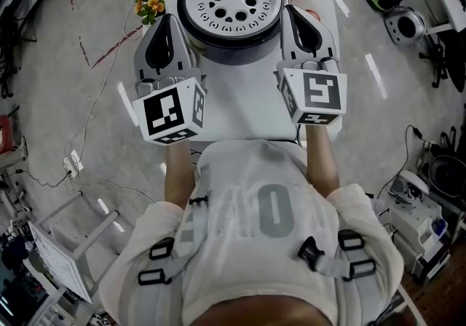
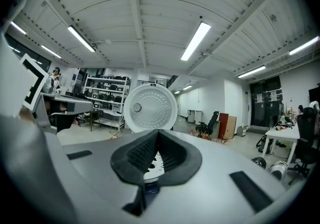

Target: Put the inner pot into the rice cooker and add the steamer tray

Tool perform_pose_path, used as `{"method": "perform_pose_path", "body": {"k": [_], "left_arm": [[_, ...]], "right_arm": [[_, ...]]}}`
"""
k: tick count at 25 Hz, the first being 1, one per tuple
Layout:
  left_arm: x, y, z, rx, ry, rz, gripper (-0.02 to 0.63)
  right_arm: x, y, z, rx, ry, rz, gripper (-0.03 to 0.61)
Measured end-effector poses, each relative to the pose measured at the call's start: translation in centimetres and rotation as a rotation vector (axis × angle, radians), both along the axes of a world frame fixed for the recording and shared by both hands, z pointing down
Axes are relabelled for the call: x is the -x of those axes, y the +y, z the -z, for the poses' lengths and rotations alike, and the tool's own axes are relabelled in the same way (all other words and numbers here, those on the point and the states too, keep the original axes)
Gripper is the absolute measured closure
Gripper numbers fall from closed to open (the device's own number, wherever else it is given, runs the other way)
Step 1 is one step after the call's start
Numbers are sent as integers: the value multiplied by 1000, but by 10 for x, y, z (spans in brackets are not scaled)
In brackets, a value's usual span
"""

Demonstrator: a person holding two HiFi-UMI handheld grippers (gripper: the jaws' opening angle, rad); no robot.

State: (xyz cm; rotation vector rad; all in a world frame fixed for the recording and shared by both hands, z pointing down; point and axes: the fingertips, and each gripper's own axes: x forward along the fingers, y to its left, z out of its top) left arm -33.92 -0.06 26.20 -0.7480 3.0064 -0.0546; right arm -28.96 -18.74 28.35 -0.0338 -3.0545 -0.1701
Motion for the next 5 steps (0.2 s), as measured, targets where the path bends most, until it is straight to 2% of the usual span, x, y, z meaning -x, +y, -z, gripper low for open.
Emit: {"method": "perform_pose_path", "body": {"k": [5], "left_arm": [[4,-1,-6,4,13,10,594]], "right_arm": [[2,-9,-3,13,4,-8,571]]}}
